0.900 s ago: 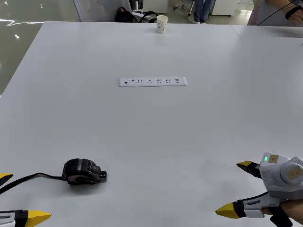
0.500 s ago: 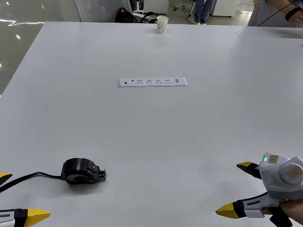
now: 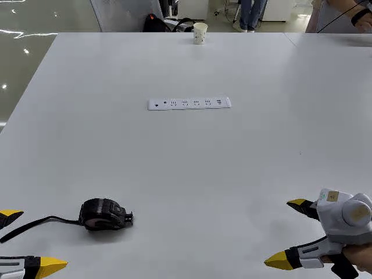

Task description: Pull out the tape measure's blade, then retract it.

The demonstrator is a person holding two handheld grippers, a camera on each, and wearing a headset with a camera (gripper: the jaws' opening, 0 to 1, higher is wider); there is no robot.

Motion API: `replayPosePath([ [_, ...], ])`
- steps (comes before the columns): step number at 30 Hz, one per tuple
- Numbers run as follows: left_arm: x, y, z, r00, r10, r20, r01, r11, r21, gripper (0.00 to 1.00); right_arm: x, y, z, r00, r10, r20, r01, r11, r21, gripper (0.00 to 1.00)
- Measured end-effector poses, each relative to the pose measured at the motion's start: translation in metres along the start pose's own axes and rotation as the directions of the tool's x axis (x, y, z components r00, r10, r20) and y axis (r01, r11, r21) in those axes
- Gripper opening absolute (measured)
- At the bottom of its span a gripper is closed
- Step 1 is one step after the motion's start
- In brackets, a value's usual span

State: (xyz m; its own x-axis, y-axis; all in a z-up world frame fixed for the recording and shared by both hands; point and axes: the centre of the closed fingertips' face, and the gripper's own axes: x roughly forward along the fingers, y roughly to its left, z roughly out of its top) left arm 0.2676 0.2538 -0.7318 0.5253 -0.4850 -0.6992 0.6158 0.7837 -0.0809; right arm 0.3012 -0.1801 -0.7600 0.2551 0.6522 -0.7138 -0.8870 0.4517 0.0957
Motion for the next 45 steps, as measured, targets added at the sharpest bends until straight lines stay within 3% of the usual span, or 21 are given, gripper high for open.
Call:
replayPosePath([
  [4,0.005,0.002,0.010,0.9995,-0.019,-0.024,0.020,0.998,0.062,0.99,0.005,0.001,0.003,0.9986,0.037,-0.037,-0.037,0.999,-0.009,0.99],
  [6,0.007,0.002,0.011,0.9977,-0.035,-0.058,0.041,0.994,0.101,0.99,0.007,-0.002,0.004,0.9975,0.037,-0.060,-0.038,0.999,-0.014,0.99],
  [10,0.011,0.000,0.020,0.9956,-0.058,-0.073,0.069,0.985,0.157,0.99,0.012,-0.003,0.011,0.9971,0.037,-0.067,-0.038,0.999,-0.010,0.99],
  [15,0.016,-0.001,0.030,0.9922,-0.077,-0.098,0.097,0.969,0.227,0.99,0.023,0.008,0.027,0.9946,0.082,-0.064,-0.086,0.994,-0.067,0.99],
  [21,0.024,-0.005,0.031,0.9842,-0.091,-0.152,0.135,0.941,0.311,0.99,0.037,0.011,0.044,0.9908,0.114,-0.073,-0.122,0.984,-0.126,0.99],
  [26,0.030,-0.007,0.028,0.9791,-0.101,-0.177,0.157,0.927,0.340,0.99,0.045,0.015,0.062,0.9899,0.128,-0.062,-0.136,0.976,-0.172,0.99],
  [31,0.035,-0.007,0.026,0.9726,-0.109,-0.205,0.181,0.911,0.371,0.99,0.051,0.016,0.079,0.9913,0.128,-0.032,-0.131,0.976,-0.172,0.99],
  [37,0.042,-0.005,0.033,0.9707,-0.117,-0.210,0.195,0.893,0.405,0.99,0.064,0.026,0.086,0.9876,0.152,-0.040,-0.157,0.968,-0.195,0.99],
  [39,0.045,-0.004,0.034,0.9681,-0.120,-0.220,0.207,0.878,0.432,0.99,0.069,0.029,0.088,0.9857,0.161,-0.049,-0.168,0.963,-0.212,0.99],
  [42,0.051,-0.006,0.037,0.9647,-0.144,-0.221,0.230,0.869,0.438,0.99,0.074,0.034,0.094,0.9837,0.173,-0.048,-0.180,0.959,-0.219,0.99],
  [45,0.056,-0.008,0.040,0.9593,-0.165,-0.229,0.256,0.853,0.455,0.99,0.079,0.037,0.099,0.9850,0.164,-0.052,-0.172,0.958,-0.229,0.99],
])
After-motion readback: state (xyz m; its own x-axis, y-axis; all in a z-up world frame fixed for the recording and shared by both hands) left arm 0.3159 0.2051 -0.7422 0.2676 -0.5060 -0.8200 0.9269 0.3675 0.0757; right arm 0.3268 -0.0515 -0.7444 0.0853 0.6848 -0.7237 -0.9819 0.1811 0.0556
